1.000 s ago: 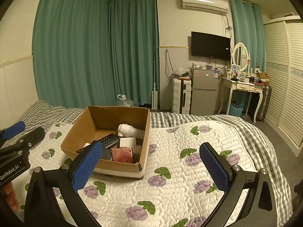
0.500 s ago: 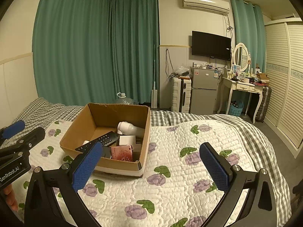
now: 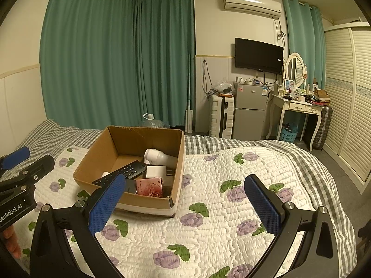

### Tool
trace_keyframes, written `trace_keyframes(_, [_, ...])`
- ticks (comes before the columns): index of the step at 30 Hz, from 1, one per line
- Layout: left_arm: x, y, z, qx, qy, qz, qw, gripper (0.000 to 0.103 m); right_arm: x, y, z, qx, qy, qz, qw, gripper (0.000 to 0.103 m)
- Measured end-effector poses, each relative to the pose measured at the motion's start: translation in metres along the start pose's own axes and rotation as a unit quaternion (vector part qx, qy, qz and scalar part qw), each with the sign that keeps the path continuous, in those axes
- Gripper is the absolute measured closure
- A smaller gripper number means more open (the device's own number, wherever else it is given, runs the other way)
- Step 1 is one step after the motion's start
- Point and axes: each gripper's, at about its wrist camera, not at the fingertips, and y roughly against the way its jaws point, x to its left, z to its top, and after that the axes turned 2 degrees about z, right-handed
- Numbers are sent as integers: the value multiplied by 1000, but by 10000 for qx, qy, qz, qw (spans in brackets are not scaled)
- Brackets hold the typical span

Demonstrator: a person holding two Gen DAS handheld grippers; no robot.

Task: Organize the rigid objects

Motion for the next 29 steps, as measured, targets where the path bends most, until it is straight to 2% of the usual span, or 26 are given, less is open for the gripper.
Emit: trace_keyframes(29, [1, -2, -1, 48, -15, 5, 10000, 26, 0, -3, -3, 64, -18, -11, 10000, 0])
